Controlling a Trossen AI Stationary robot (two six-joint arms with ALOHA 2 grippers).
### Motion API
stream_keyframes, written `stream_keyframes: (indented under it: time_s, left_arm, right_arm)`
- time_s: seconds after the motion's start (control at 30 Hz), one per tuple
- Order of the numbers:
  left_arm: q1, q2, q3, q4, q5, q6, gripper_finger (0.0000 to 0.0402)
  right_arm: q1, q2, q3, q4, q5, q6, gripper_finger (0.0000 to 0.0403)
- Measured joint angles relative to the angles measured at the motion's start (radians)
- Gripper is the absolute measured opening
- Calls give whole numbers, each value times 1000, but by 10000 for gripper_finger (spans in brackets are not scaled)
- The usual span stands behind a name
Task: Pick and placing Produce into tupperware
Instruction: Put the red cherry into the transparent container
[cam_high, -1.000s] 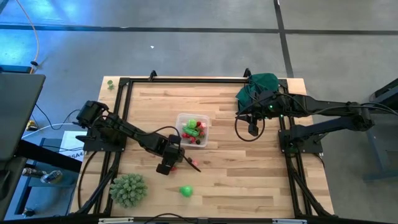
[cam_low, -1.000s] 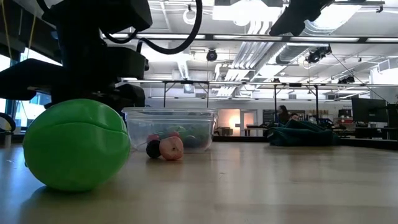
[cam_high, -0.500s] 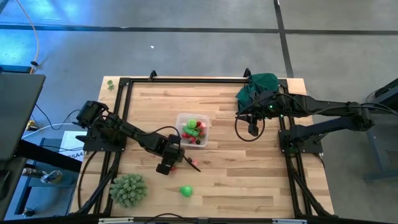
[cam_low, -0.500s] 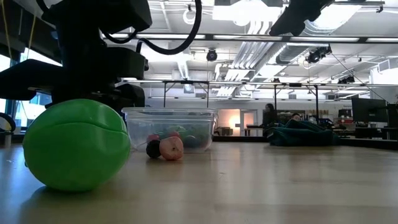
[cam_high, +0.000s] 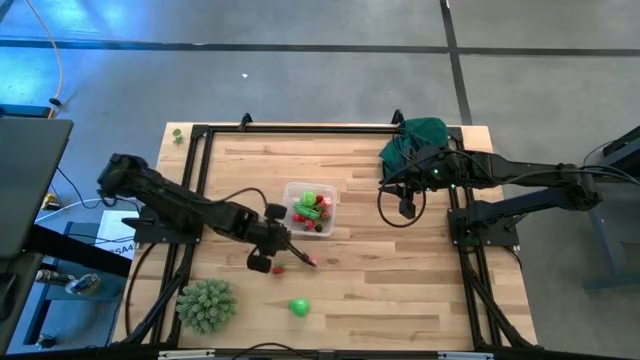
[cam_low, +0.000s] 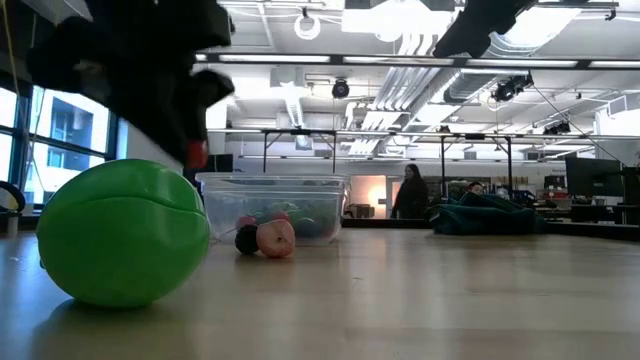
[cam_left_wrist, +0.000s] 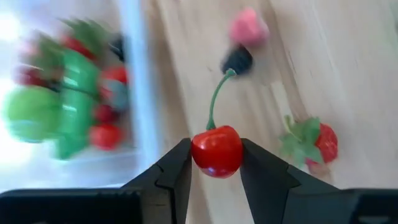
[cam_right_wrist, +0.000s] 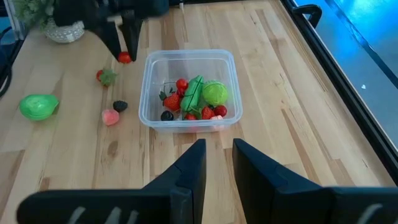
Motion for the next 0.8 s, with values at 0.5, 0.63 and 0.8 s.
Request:
stream_keyframes:
  time_s: [0.5, 0.63, 0.8]
  left_arm:
    - [190, -153, 250, -115, -154, 252, 108]
    - [300, -76, 317, -163, -33, 289, 106]
    - [376, 60, 328, -202, 106, 291, 110]
  right_arm:
    - [0, 0, 0, -1, 0, 0, 68]
    - [0, 0, 0, 0, 0, 0, 68]
    - [0, 0, 0, 0, 0, 0, 68]
